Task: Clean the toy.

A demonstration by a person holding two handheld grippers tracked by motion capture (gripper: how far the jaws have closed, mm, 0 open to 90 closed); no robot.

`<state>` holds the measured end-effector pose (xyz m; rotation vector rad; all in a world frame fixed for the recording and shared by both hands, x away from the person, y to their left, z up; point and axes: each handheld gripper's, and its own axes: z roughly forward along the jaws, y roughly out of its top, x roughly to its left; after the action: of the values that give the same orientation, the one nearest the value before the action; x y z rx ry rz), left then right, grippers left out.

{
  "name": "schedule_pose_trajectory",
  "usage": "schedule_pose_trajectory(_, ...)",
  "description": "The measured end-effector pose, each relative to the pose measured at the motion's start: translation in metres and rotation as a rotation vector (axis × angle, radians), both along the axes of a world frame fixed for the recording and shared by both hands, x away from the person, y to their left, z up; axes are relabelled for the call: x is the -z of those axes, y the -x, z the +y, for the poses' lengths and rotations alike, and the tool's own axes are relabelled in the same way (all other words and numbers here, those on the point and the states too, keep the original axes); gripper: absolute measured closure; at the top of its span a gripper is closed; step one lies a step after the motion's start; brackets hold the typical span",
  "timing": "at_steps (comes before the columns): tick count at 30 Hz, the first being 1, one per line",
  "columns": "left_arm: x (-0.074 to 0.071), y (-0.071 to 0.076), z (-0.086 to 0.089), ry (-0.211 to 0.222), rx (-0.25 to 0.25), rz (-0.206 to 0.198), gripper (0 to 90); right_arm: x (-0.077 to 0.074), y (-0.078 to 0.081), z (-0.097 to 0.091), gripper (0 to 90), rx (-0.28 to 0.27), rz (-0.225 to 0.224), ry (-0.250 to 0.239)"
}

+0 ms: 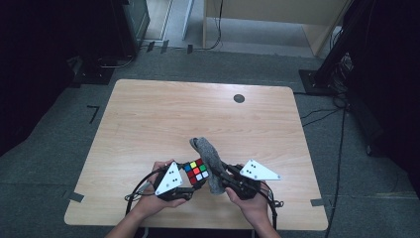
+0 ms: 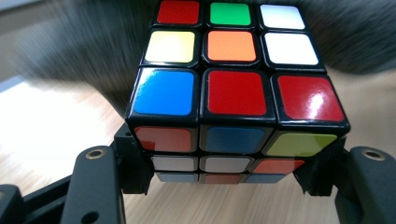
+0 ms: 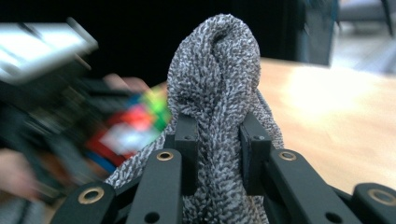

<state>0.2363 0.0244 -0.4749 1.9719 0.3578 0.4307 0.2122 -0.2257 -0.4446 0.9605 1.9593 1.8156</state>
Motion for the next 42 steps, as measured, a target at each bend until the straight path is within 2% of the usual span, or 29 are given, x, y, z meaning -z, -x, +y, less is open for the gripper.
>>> schedule_pose_trajectory(3, -0.002, 0.001, 0.000, 0.020, 0.010, 0.003, 34.3, -0.004, 0.003, 0.003, 74.4, -0.003, -0.013, 0.011)
schedule_pose_trajectory(5, -0.004, 0.002, 0.003, 0.040, 0.009, -0.005, 34.3, 0.005, 0.000, 0.002, 74.5, 0.016, 0.018, -0.019)
schedule_pose_trajectory(6, -0.005, 0.002, 0.004, 0.064, 0.014, -0.001, 34.3, 0.008, -0.002, 0.002, 74.6, 0.025, 0.033, 0.007)
schedule_pose_trajectory(7, -0.005, 0.002, 0.004, 0.064, 0.014, -0.001, 34.3, 0.011, -0.003, 0.003, 74.7, 0.037, 0.043, 0.038)
schedule_pose_trajectory(8, -0.008, 0.002, 0.006, 0.088, 0.018, 0.004, 34.3, 0.014, -0.005, 0.003, 74.7, 0.045, 0.050, 0.044)
schedule_pose_trajectory(9, -0.008, 0.001, 0.007, 0.090, 0.020, 0.006, 34.3, 0.016, -0.006, 0.002, 74.7, 0.046, 0.067, 0.039)
schedule_pose_trajectory(11, -0.006, 0.000, 0.007, 0.080, 0.018, 0.017, 34.3, 0.016, -0.007, 0.001, 74.5, 0.045, 0.076, 0.049)
schedule_pose_trajectory(12, -0.005, -0.001, 0.005, 0.060, 0.013, 0.021, 34.3, 0.014, -0.006, 0.001, 74.5, 0.045, 0.072, 0.047)
schedule_pose_trajectory(14, -0.002, -0.001, 0.003, 0.027, 0.004, 0.019, 34.3, 0.007, -0.003, 0.001, 74.3, 0.020, 0.046, -0.012)
schedule_pose_trajectory(15, -0.002, -0.001, 0.002, 0.025, 0.007, 0.019, 34.3, 0.004, 0.000, 0.002, 74.3, 0.018, 0.032, -0.013)
schedule_pose_trajectory(17, -0.003, 0.000, 0.002, 0.031, 0.003, 0.010, 34.3, 0.001, 0.001, 0.005, 74.3, 0.034, 0.011, 0.019)
schedule_pose_trajectory(19, -0.004, 0.000, 0.003, 0.042, 0.004, 0.006, 34.3, 0.003, 0.000, 0.005, 74.3, 0.041, 0.023, 0.016)
schedule_pose_trajectory(20, -0.006, 0.001, 0.005, 0.057, 0.008, 0.009, 34.3, 0.006, -0.001, 0.005, 74.4, 0.048, 0.044, 0.020)
schedule_pose_trajectory(22, -0.009, 0.001, 0.006, 0.068, 0.004, 0.005, 34.2, 0.015, -0.004, 0.005, 74.5, 0.066, 0.061, 0.062)
schedule_pose_trajectory(23, -0.009, 0.000, 0.007, 0.070, -0.003, 0.010, 34.3, 0.018, -0.006, 0.003, 74.4, 0.064, 0.087, 0.060)
schedule_pose_trajectory(24, -0.009, 0.000, 0.007, 0.070, -0.003, 0.010, 34.3, 0.018, -0.006, 0.003, 74.4, 0.064, 0.087, 0.060)
schedule_pose_trajectory(26, -0.008, -0.002, 0.007, 0.070, -0.007, 0.024, 34.3, 0.015, -0.006, 0.001, 74.3, 0.049, 0.074, 0.039)
schedule_pose_trajectory(27, -0.006, -0.003, 0.005, 0.038, -0.003, 0.032, 34.3, 0.009, -0.002, 0.000, 74.2, 0.022, 0.043, -0.007)
schedule_pose_trajectory(28, -0.006, -0.003, 0.005, 0.038, -0.003, 0.032, 34.3, 0.009, -0.002, 0.000, 74.2, 0.022, 0.043, -0.007)
schedule_pose_trajectory(29, -0.004, -0.002, 0.003, 0.012, 0.002, 0.024, 34.3, 0.005, 0.001, 0.001, 74.3, 0.007, 0.016, -0.014)
schedule_pose_trajectory(30, -0.004, -0.001, 0.002, 0.007, -0.004, 0.019, 34.3, 0.005, 0.001, 0.002, 74.4, 0.009, 0.015, -0.004)
schedule_pose_trajectory(32, -0.004, -0.001, 0.003, 0.012, -0.005, 0.019, 34.2, 0.010, -0.002, 0.002, 74.5, 0.018, 0.039, -0.008)
schedule_pose_trajectory(33, -0.007, 0.000, 0.005, 0.038, 0.002, 0.014, 34.3, 0.013, -0.003, 0.002, 74.5, 0.026, 0.053, 0.005)
schedule_pose_trajectory(34, -0.007, 0.000, 0.005, 0.038, 0.002, 0.014, 34.2, 0.013, -0.003, 0.002, 74.5, 0.026, 0.053, 0.005)
schedule_pose_trajectory(35, -0.008, -0.001, 0.007, 0.047, -0.003, 0.011, 34.2, 0.020, -0.006, 0.003, 74.6, 0.045, 0.074, 0.053)
schedule_pose_trajectory(37, -0.008, -0.002, 0.007, 0.047, -0.005, 0.017, 34.2, 0.021, -0.006, 0.003, 74.5, 0.049, 0.082, 0.060)
schedule_pose_trajectory(39, -0.006, -0.004, 0.007, 0.038, -0.011, 0.034, 34.3, 0.019, -0.005, 0.001, 74.4, 0.046, 0.071, 0.056)
schedule_pose_trajectory(41, -0.003, -0.004, 0.004, 0.001, -0.010, 0.036, 34.3, 0.009, 0.000, 0.000, 74.3, 0.015, 0.030, -0.014)
schedule_pose_trajectory(42, -0.001, -0.004, 0.002, -0.008, -0.007, 0.031, 34.3, 0.009, 0.000, 0.000, 74.3, 0.015, 0.030, -0.014)
